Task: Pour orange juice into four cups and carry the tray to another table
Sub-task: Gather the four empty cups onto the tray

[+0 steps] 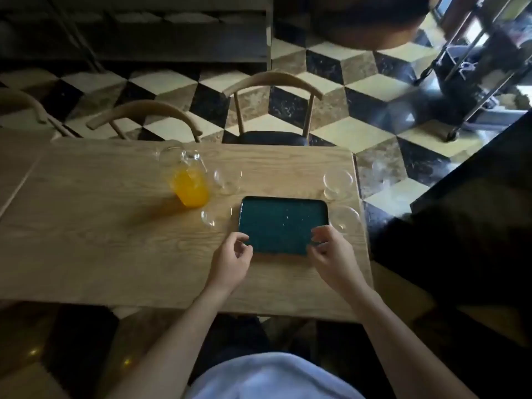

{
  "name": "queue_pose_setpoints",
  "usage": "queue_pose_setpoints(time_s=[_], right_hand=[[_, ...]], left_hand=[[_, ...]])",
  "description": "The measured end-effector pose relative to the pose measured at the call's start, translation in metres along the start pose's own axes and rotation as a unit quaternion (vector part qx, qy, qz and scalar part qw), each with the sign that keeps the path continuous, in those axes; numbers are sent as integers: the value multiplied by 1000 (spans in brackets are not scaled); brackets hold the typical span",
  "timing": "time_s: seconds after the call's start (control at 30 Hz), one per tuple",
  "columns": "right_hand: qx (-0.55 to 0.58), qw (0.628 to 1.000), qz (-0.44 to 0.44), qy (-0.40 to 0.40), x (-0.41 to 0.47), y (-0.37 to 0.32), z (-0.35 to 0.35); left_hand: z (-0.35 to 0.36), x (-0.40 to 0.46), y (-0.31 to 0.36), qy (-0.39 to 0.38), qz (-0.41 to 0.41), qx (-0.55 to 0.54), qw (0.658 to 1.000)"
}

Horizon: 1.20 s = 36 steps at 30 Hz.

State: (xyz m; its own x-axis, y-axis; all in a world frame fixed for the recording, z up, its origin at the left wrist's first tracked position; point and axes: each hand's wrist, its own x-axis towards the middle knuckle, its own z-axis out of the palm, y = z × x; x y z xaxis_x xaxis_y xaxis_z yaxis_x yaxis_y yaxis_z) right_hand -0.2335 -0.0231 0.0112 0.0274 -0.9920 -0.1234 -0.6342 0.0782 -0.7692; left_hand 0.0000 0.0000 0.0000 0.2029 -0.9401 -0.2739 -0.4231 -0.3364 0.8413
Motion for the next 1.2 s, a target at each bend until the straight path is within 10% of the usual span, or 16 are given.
queue_pose_setpoints(time_s=[0.47,0.67,1.2], right_hand=[[4,942,329,-64,16,57,45],[-20,917,398,24,51,72,33],[-128,948,272,100,105,95,11]], left_hand=[[-39,82,-62,25,-203,70,976],[-17,106,-61,93,-162,122,975],[-2,158,-59,154,-198,197,948]])
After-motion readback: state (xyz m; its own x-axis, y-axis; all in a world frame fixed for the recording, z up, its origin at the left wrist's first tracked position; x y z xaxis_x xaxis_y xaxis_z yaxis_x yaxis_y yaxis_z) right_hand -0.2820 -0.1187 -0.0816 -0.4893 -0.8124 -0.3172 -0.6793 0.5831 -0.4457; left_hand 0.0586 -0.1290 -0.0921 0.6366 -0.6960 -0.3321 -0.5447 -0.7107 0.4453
